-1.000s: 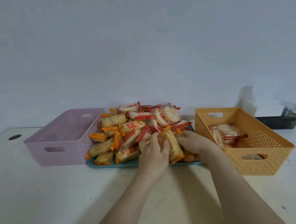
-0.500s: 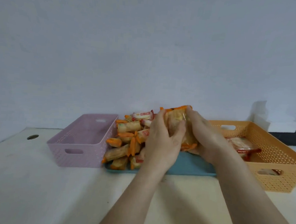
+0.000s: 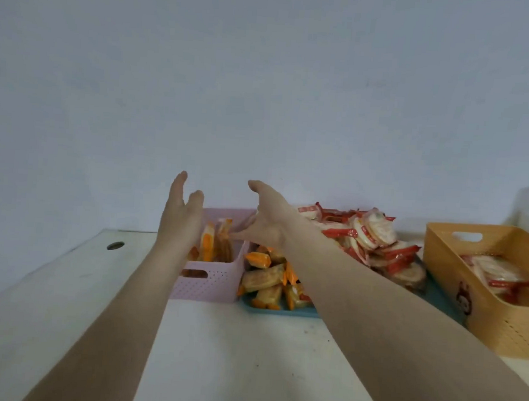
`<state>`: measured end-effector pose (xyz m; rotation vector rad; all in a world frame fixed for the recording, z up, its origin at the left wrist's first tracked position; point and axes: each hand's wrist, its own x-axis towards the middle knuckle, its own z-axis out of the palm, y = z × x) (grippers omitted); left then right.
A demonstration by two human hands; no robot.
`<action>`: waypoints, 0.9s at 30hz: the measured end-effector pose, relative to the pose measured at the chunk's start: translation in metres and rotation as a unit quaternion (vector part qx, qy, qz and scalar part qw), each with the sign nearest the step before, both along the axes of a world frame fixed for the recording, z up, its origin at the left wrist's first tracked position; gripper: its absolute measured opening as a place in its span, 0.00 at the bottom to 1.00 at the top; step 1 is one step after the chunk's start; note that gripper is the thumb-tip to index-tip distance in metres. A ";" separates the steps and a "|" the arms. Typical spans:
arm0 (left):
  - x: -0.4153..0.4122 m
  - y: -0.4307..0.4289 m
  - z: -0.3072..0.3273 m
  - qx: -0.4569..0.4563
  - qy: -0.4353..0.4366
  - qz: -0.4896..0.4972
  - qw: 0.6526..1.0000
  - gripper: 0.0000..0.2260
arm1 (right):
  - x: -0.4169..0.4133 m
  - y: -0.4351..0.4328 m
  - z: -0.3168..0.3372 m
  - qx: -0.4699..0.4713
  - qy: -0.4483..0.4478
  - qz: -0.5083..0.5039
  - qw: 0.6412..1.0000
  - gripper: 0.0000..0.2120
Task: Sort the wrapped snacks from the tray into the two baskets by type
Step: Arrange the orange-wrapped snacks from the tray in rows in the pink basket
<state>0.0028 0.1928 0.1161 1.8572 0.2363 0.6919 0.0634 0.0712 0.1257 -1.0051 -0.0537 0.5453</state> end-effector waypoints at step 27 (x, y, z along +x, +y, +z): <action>0.035 -0.082 -0.107 0.503 0.162 -0.076 0.846 0.40 | -0.004 -0.090 -0.109 -0.689 -0.500 -0.080 0.519 0.29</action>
